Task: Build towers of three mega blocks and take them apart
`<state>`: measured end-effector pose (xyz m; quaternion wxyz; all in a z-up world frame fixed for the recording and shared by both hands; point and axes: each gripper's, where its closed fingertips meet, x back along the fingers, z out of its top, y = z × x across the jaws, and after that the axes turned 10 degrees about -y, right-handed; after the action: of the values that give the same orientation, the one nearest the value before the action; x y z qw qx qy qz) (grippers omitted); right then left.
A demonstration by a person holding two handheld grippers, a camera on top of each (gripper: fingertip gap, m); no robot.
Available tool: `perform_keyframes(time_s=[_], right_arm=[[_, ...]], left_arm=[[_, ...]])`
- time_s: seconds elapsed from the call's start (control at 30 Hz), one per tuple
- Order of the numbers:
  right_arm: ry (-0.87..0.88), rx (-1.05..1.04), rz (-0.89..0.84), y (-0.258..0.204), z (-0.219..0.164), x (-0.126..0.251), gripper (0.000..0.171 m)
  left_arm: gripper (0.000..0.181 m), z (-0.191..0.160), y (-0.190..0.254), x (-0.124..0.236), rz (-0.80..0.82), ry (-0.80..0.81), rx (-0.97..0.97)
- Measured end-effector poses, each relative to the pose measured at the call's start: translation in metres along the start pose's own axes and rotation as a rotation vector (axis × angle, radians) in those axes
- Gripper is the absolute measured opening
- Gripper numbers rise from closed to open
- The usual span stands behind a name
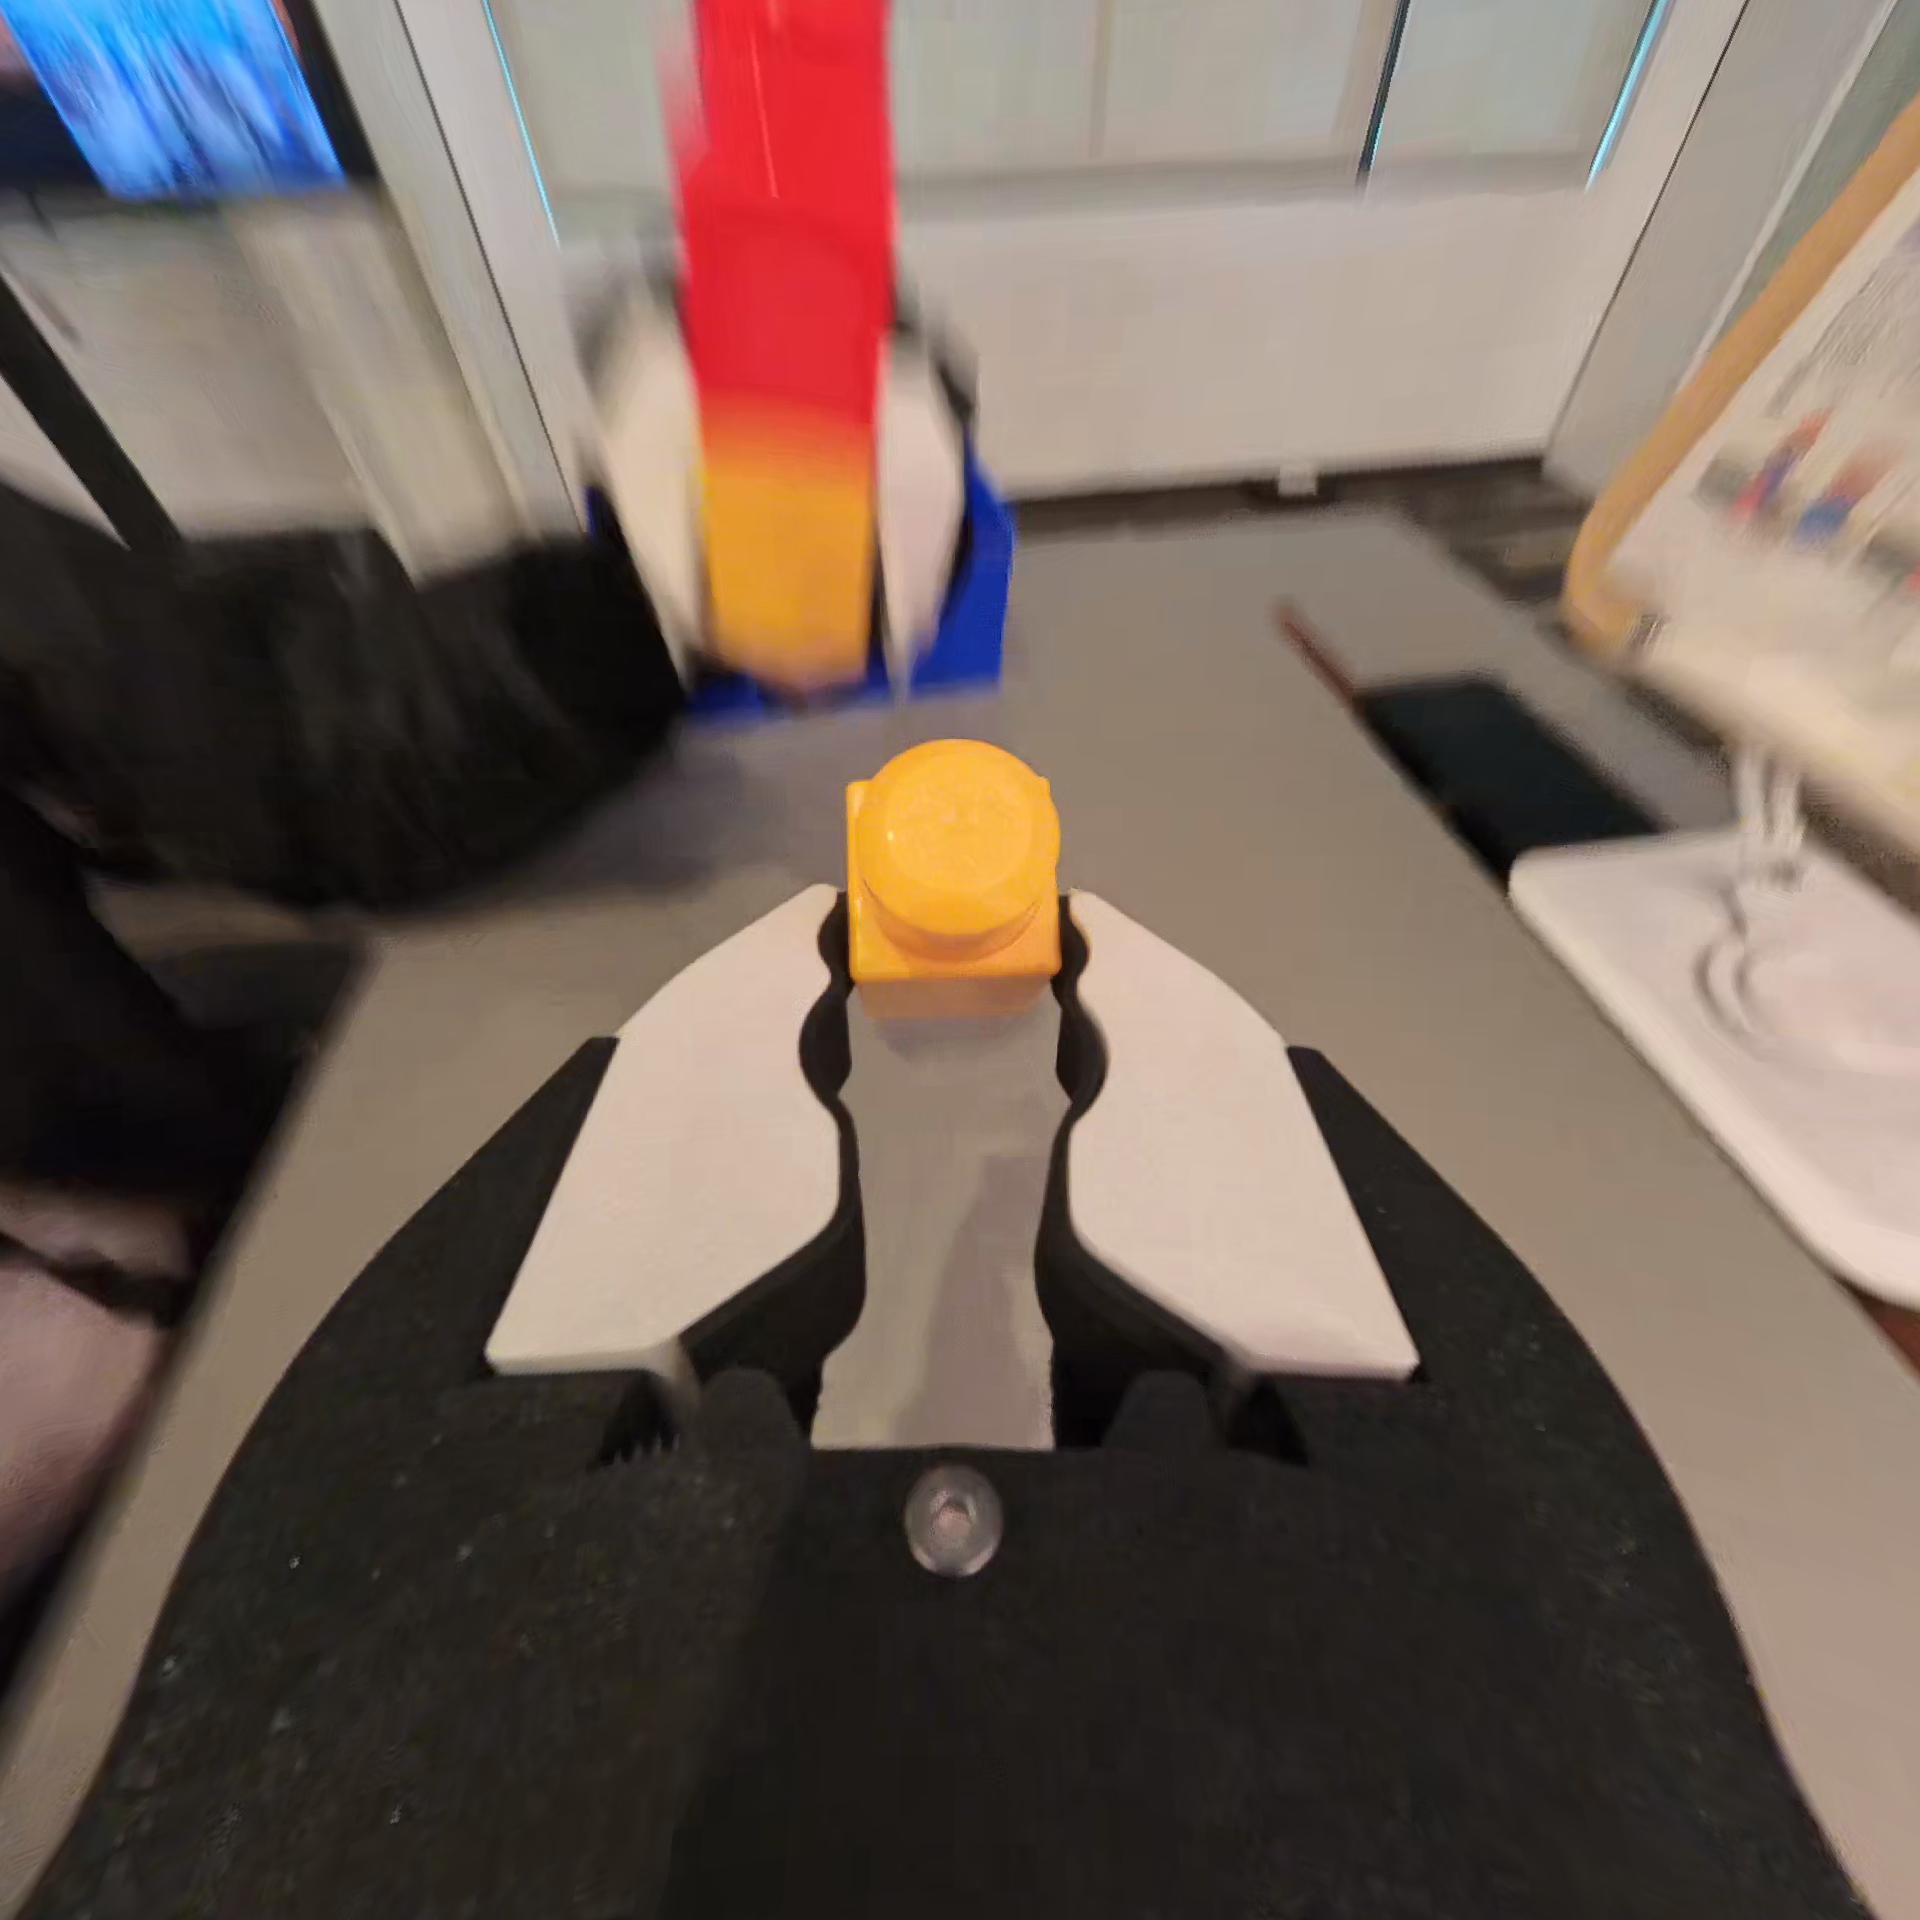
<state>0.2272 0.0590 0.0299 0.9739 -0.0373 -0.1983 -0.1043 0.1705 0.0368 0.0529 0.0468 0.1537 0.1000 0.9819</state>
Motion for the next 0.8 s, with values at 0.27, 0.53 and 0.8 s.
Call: perform_keyframes(time_s=[0.27, 0.53, 0.8], right_arm=[[-0.095, -0.125, 0.105, -0.008, 0.138, 0.028, 0.036], [-0.336, -0.124, 0.091, -0.015, 0.115, -0.011, 0.036], [-0.448, -0.113, 0.162, -0.025, 0.102, -0.011, 0.036]], left_arm=[[0.035, -0.008, -0.008, -0.006, 0.007, -0.024, 0.033], [0.035, -0.008, 0.001, -0.011, -0.007, -0.055, 0.003], [0.035, -0.010, 0.009, -0.015, -0.051, -0.077, -0.004]])
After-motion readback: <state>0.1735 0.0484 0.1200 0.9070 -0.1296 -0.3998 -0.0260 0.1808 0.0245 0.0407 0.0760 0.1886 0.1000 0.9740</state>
